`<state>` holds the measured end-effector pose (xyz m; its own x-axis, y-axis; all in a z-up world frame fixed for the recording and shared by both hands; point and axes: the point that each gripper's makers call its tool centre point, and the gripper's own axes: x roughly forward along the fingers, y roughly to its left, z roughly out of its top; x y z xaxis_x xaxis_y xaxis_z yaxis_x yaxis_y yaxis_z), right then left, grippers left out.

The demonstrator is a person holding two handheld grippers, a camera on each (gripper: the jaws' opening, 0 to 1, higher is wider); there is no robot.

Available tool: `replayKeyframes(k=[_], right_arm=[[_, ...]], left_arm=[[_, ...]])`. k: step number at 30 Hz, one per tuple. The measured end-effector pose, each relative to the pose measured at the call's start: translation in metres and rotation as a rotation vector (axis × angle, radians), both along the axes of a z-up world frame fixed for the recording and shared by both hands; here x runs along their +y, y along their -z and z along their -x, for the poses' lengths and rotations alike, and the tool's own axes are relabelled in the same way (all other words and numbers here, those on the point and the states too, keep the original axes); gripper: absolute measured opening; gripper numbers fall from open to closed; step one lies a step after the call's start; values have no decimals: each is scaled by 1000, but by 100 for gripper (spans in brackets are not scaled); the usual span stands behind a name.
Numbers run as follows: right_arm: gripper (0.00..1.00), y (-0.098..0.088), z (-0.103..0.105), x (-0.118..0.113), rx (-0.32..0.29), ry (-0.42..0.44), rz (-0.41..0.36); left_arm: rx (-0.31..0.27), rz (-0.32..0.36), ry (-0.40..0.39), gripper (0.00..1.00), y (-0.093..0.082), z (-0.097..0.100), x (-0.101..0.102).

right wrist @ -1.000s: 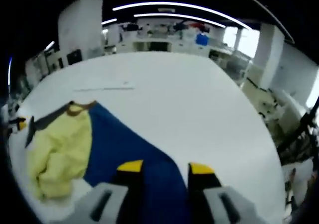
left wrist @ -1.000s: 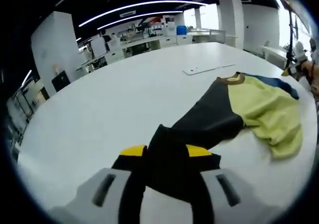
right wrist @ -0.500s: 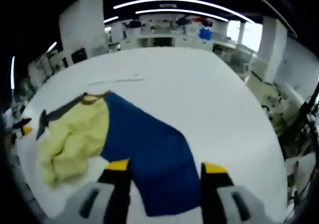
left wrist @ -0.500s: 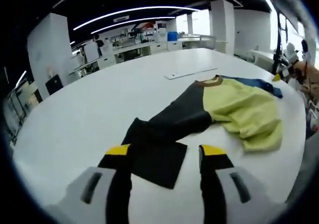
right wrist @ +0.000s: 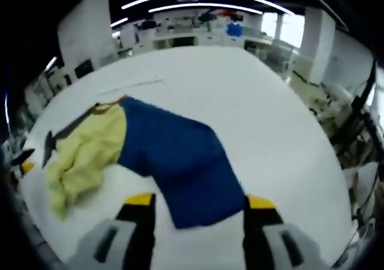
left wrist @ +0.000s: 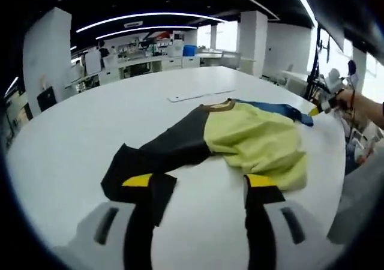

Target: Fold the garment on the visible template until the final outline fits inside the template.

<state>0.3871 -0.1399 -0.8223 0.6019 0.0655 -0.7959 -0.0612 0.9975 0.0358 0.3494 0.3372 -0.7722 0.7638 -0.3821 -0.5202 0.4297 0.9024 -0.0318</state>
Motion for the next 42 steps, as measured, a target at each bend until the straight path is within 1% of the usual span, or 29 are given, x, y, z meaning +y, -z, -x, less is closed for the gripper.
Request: replayKeyframes(k=[3,5,7,8,10,13,14,15,17,19,22,24,26,27,32,33,35,36,38,39,40,42], right_arm=[[51,5,9,0,8,23,-10],[48,8,12,0,13,36,-12],[43,14,13,-1,15,64,-15],[42,15,14,-2,10,76,-26],[37,13,17,-2,0,107,-41],[33,15,20,-4,-5,159,-66],[32,17,20,-4,-5,173,-80],[30,16,20,-1,-11,193,-96],[28,17,20,0,-16,197,-89],[26,18,19,-1,-18,195,-78],[24,20,16,-4,-22,211,-81],[23,20,15,-4,-26,228,-89],[22,21,14,-5,-31,236,-83],[22,21,14,-5,-33,238,-81],[16,21,13,-7,-47,259,-87],[16,21,13,-7,-49,260,-89],[14,21,12,-8,-53,259,-90],[11,20,12,-9,-60,264,-88],[7,18,13,-11,-74,247,-65],[3,17,12,-14,-78,231,-45],[1,16,12,-15,-80,218,-32],[1,16,12,-18,-80,220,-37]], left_arm=[[5,16,34,55,-1,4,-16],[1,8,61,53,-1,4,-24],[2,3,80,53,1,7,-36],[16,3,92,53,5,9,-41],[25,5,112,52,9,11,-47],[40,3,138,49,20,12,-56],[47,6,140,48,20,12,-60],[60,25,140,47,20,13,-67],[69,48,144,44,22,13,-75],[76,48,149,43,24,14,-79],[88,16,166,40,33,13,-83],[87,10,176,39,36,13,-86],[87,7,177,36,39,12,-89],[93,-7,187,34,43,12,-90],[101,-44,205,26,53,12,-86],[111,-57,212,24,58,14,-84],[135,-74,242,16,62,19,-85],[145,-84,241,13,65,20,-85],[133,-100,249,10,65,21,-86],[132,-97,248,10,65,20,-86],[133,-93,248,8,65,20,-85],[136,-83,243,5,65,20,-86]])
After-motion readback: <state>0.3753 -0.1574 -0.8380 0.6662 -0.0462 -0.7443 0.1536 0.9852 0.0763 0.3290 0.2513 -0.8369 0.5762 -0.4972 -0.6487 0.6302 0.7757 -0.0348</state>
